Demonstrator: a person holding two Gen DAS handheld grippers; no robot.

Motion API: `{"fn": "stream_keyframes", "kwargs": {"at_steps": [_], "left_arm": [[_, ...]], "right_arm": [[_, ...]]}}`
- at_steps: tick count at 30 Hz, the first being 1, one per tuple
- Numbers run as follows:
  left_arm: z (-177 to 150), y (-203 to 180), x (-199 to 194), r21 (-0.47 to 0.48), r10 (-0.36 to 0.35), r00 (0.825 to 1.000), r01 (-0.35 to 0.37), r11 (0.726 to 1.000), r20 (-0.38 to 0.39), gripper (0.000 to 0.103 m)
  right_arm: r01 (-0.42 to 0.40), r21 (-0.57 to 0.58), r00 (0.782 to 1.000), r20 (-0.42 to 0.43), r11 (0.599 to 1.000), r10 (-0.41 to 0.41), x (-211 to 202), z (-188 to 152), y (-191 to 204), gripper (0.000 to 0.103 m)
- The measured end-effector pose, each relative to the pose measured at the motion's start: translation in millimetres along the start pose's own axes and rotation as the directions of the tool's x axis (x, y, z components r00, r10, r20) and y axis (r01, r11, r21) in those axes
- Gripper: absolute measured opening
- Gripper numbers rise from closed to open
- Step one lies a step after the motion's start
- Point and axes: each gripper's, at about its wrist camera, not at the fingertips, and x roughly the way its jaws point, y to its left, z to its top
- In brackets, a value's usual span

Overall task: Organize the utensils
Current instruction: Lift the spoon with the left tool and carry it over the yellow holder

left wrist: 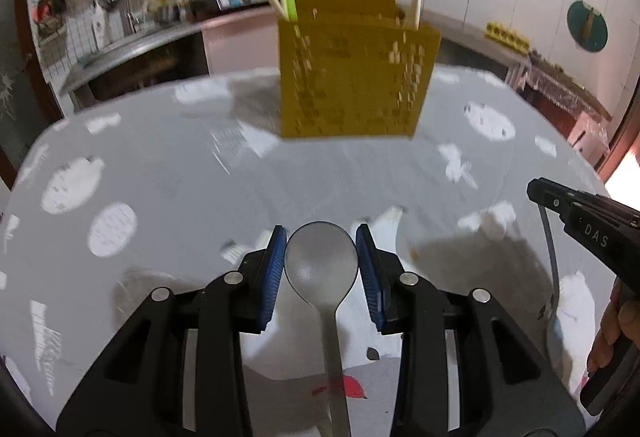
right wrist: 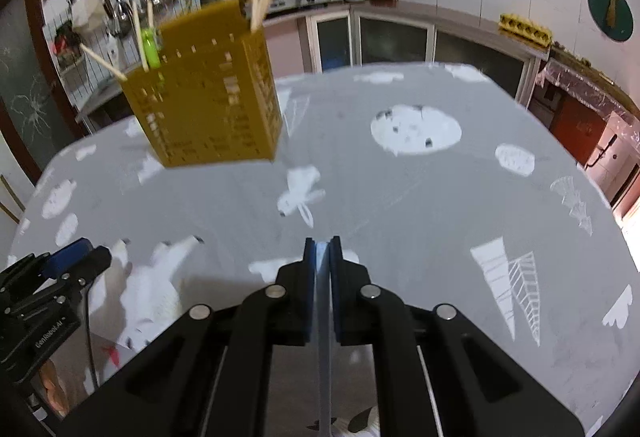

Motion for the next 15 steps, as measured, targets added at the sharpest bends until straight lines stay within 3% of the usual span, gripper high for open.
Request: {"fn": "stream_keyframes", "kwargs": {"at_steps": [8,15], "left_arm": [[13.4,17.7,-38.8,-0.013,0.028,0.986,-0.026,1.0,0.166,0.035],[18.2,31.0,-56.6,-0.02,0.047,0.967,-0.043,0.999,0.25,0.035]], "right_arm": [[-0.027,0.006,0.991,0.133,1.0,0.026,-26.1,13.3,7.6,0.007],[-0.043,0.002,0.963,0.265,0.999,0.041,-47.0,20.8,16.3,0.007]]}}
